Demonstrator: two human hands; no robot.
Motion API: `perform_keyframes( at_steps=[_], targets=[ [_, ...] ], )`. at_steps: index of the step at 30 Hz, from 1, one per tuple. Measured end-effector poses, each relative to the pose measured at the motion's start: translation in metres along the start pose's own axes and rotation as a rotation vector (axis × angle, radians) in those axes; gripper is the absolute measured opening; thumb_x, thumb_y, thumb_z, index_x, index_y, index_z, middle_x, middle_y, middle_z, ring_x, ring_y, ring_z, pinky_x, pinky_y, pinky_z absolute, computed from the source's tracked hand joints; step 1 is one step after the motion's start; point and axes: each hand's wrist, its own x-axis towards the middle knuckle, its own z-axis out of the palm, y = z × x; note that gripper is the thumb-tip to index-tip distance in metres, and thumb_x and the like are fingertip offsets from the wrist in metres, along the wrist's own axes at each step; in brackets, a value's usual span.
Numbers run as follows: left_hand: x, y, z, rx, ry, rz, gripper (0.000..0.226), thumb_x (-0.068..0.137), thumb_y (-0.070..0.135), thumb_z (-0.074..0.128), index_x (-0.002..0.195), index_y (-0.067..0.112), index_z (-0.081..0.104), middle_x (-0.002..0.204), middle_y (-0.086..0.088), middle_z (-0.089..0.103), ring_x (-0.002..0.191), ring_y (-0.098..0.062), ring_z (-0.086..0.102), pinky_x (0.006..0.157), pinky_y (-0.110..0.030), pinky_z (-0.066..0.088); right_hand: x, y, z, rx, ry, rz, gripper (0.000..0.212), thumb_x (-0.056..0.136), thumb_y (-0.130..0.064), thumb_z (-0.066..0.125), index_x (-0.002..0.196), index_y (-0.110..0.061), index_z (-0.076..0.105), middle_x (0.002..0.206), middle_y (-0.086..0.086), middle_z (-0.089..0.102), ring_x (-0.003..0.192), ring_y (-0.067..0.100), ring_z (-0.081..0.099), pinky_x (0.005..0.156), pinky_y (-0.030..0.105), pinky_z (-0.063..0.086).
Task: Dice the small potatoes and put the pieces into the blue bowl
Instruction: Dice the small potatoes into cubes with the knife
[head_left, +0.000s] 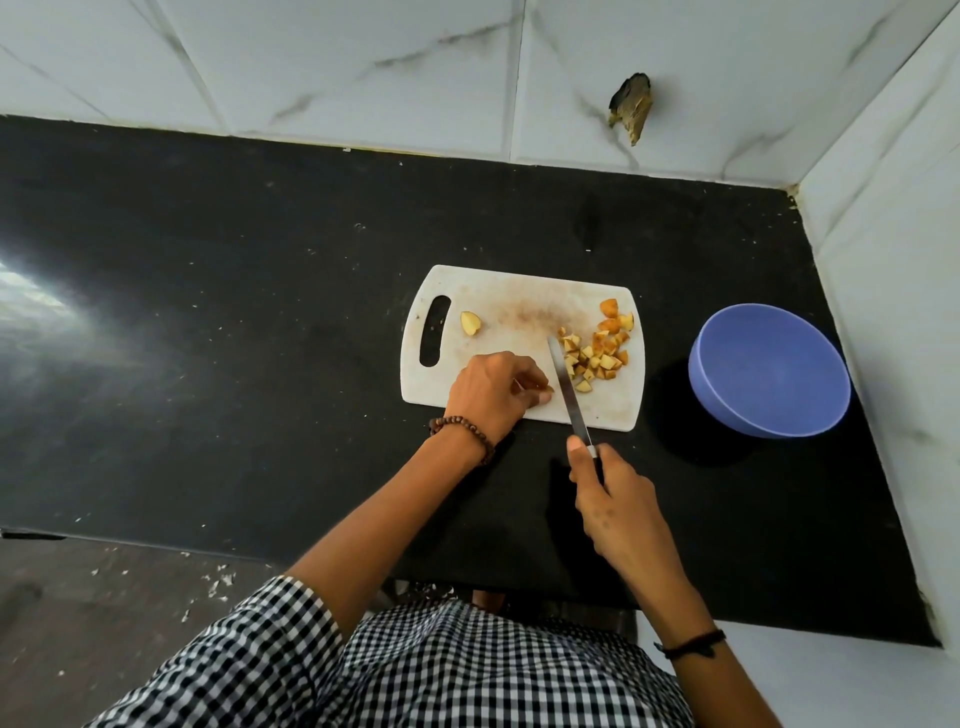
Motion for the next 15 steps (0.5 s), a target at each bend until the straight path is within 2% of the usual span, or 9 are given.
perform_keyframes(
  at_steps=[6, 9, 15],
  targets=[
    [-0.001, 0.003, 0.003, -0.089, 0.035, -0.061, 0.017, 0.081, 0.024, 0.074, 0.097, 0.016, 0.074, 0.092, 0.002, 0.073, 0.083, -0.005, 0.064, 0.081, -0.018, 0.053, -0.001, 0.002, 0.002, 0.033, -0.018, 0.028, 0.044, 0.102, -0.056, 0.038, 0.089, -0.018, 0.057, 0.066, -0.003, 0.055, 0.051, 0.005, 0.048, 0.05, 0.025, 0.038],
    [-0.003, 0.005, 0.005, -0.082, 0.064, -0.095, 0.017, 0.08, 0.026, 0.076, 0.094, 0.017, 0.075, 0.088, 0.002, 0.073, 0.082, -0.007, 0.067, 0.082, -0.023, 0.056, 0.001, 0.002, 0.005, 0.062, -0.031, 0.037, 0.045, 0.101, -0.058, 0.038, 0.089, -0.019, 0.057, 0.068, -0.002, 0.056, 0.053, 0.007, 0.049, 0.051, 0.026, 0.038],
    [-0.004, 0.008, 0.005, 0.01, 0.025, -0.075, 0.018, 0.088, 0.014, 0.066, 0.104, 0.015, 0.074, 0.1, -0.005, 0.073, 0.097, -0.02, 0.065, 0.091, -0.034, 0.053, 0.003, 0.001, 0.011, 0.058, -0.066, 0.049, 0.046, 0.101, -0.059, 0.036, 0.089, -0.02, 0.056, 0.072, 0.0, 0.058, 0.055, 0.009, 0.05, 0.052, 0.028, 0.04]
  ],
)
